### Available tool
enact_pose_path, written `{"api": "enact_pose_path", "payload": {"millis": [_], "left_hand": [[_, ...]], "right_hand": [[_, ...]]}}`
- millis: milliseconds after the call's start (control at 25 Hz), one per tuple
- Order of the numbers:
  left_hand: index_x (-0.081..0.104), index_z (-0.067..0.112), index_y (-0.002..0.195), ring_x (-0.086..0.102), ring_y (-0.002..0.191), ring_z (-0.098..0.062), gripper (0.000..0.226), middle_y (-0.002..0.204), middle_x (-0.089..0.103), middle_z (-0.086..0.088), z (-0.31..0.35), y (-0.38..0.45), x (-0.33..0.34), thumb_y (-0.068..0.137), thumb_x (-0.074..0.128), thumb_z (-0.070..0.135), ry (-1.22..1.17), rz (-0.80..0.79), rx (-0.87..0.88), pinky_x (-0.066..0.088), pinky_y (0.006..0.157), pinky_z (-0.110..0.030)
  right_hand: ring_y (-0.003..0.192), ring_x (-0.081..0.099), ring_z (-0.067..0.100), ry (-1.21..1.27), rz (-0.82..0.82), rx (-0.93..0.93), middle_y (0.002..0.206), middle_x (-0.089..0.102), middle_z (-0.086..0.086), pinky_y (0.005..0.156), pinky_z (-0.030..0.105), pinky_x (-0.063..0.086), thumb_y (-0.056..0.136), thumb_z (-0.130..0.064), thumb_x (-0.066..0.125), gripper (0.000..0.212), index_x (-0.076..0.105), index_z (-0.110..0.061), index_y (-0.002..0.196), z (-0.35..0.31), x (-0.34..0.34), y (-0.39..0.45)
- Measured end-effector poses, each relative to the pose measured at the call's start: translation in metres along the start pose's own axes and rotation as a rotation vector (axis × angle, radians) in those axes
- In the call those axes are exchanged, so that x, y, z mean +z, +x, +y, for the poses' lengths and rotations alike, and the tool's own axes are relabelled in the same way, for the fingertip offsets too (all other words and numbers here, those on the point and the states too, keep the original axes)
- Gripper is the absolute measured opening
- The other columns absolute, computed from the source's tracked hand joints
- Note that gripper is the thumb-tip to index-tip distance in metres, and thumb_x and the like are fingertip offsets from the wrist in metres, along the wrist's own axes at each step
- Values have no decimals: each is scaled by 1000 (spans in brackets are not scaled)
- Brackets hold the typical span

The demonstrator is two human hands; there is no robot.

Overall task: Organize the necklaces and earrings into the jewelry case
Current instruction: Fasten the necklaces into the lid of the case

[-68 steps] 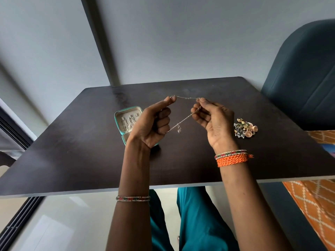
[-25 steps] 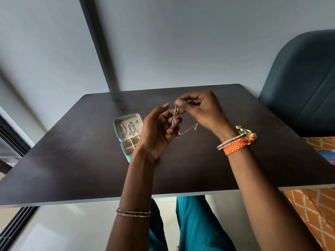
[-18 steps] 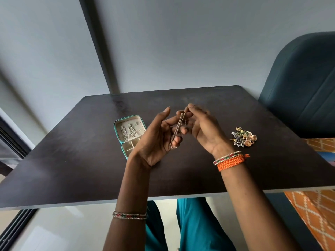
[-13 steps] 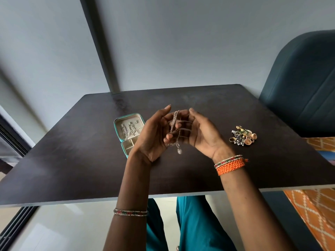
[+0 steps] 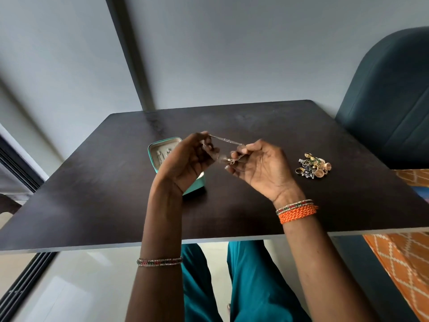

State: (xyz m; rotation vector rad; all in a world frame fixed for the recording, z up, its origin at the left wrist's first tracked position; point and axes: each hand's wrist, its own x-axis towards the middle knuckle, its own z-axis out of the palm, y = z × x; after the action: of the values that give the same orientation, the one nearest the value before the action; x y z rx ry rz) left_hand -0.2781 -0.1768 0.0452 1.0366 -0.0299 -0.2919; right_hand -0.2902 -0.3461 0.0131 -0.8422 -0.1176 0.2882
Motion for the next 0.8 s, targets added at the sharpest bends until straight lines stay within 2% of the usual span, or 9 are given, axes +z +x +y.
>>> {"api": "enact_pose_path", "payload": {"millis": [80, 120, 200, 280, 400, 520, 600, 720, 800], "left_hand": [[60, 11, 61, 64, 58, -12, 37, 51, 53, 2, -3, 0, -3, 94, 46, 15, -177, 26, -27, 53, 79, -26], [59, 10, 62, 62, 54, -12, 35, 51, 51, 2, -8, -1, -2, 94, 47, 15, -260, 36, -38, 54, 78, -27], [59, 7, 65, 49, 47, -11, 32, 52, 43, 1, -18, 0, 2, 94, 47, 13, -343, 96, -13, 55, 61, -25], [60, 4, 67, 35, 45, -9, 32, 51, 36, 2, -23, 2, 5, 95, 45, 9, -300, 134, 28, 45, 46, -20], [57, 5, 73, 30, 38, -5, 28, 48, 36, 4, -24, 1, 8, 96, 41, 8, -190, 89, 56, 34, 42, -18], [56, 6, 79, 30, 34, -4, 23, 48, 39, 6, -21, 0, 6, 95, 41, 11, -160, 6, 16, 30, 38, -17], [56, 6, 82, 29, 32, -4, 20, 45, 37, 7, -20, -2, 7, 94, 41, 12, -110, -29, -10, 28, 37, -17], [56, 6, 82, 28, 33, -4, 19, 44, 35, 8, -21, -4, 9, 95, 42, 8, -78, 11, 6, 28, 38, -16], [58, 6, 82, 29, 34, -4, 18, 46, 36, 6, -22, -5, 8, 95, 45, 7, -77, 58, 16, 30, 38, -15]], "right_hand": [[83, 61, 23, 63, -6, -29, 71, 57, 3, 81, 36, 43, 73, -17, 52, 14, 57, -12, 61, 1, 2, 0], [87, 59, 23, 84, -6, -32, 73, 56, 3, 82, 36, 44, 72, -17, 52, 12, 57, -11, 63, 2, 3, 1], [94, 56, 23, 96, 37, -2, 76, 58, 4, 83, 35, 43, 73, -16, 55, 8, 58, -10, 68, 7, 5, 2], [83, 62, 18, 59, 125, 39, 74, 65, 4, 81, 33, 43, 81, -13, 53, 14, 62, -11, 71, 14, 3, 0], [69, 67, 11, -14, 223, 4, 71, 71, 2, 82, 31, 47, 91, -6, 51, 30, 70, -12, 68, 16, 4, -4], [66, 67, 8, -165, 285, -88, 66, 71, -2, 75, 27, 51, 91, -1, 52, 23, 67, -9, 75, 13, 13, -5], [66, 65, 9, -150, 319, -89, 63, 69, -3, 72, 27, 51, 92, -2, 50, 21, 63, -10, 77, 12, 17, -6], [69, 66, 12, -106, 300, -83, 64, 68, -1, 71, 29, 54, 93, -4, 49, 21, 63, -10, 78, 9, 19, -8], [69, 69, 13, -202, 304, -122, 68, 71, 1, 73, 31, 57, 91, -4, 54, 16, 66, -8, 81, 8, 18, -9]]}}
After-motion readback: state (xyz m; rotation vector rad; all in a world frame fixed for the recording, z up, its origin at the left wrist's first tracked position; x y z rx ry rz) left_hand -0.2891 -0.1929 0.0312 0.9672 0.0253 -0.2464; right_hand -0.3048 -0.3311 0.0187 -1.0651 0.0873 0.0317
